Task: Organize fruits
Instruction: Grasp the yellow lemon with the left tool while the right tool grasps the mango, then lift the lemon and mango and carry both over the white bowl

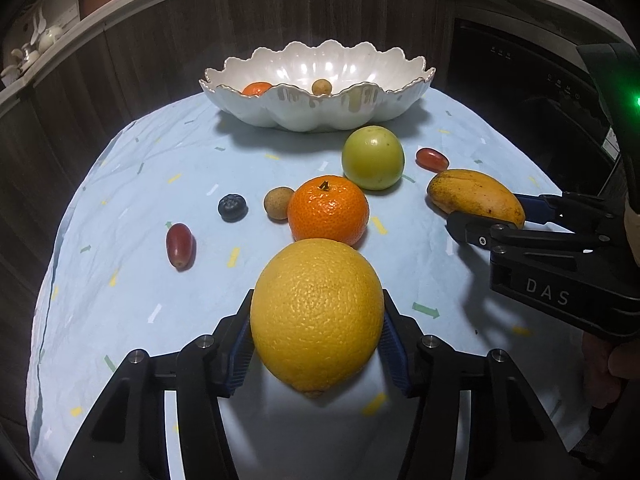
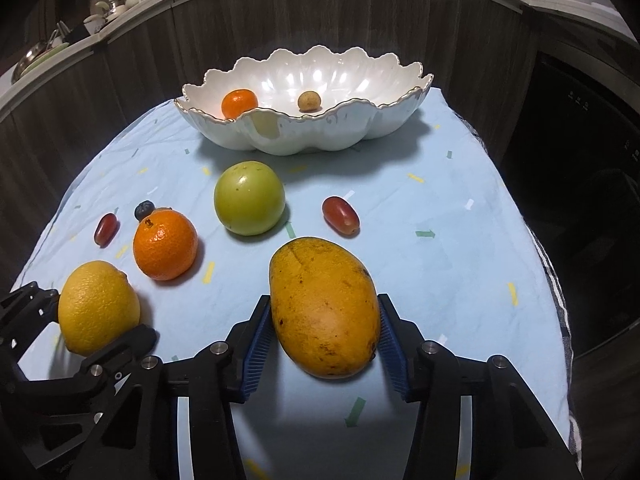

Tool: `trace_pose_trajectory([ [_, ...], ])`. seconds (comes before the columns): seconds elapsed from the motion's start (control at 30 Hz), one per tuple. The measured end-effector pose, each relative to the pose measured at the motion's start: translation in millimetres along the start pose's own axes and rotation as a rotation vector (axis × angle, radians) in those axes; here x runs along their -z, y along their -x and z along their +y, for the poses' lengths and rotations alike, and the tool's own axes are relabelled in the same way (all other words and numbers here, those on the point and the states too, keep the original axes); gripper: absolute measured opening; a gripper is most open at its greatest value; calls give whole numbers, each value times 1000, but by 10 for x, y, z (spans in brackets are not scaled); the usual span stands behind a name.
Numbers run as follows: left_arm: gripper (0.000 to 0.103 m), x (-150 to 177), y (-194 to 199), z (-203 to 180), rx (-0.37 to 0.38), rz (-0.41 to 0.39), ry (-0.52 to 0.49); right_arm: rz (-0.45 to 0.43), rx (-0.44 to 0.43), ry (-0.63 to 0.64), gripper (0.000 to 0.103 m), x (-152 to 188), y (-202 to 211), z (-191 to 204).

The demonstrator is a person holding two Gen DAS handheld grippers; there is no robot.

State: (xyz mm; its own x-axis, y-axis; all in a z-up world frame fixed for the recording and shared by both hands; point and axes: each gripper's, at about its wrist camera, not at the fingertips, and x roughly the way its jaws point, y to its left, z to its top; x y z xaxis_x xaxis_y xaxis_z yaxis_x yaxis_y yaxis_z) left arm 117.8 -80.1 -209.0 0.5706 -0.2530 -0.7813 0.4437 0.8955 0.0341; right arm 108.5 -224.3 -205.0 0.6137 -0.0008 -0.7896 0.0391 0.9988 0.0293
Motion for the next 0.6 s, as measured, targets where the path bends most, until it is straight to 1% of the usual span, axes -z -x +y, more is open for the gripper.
trace_pose_trajectory([
  [0.23, 54, -8, 29, 37, -17, 0, 12, -33, -5, 19, 50, -5, 79, 50],
  [0.6, 54, -98, 172, 26, -20, -44, 6, -78, -18, 9, 50, -31, 233, 42],
])
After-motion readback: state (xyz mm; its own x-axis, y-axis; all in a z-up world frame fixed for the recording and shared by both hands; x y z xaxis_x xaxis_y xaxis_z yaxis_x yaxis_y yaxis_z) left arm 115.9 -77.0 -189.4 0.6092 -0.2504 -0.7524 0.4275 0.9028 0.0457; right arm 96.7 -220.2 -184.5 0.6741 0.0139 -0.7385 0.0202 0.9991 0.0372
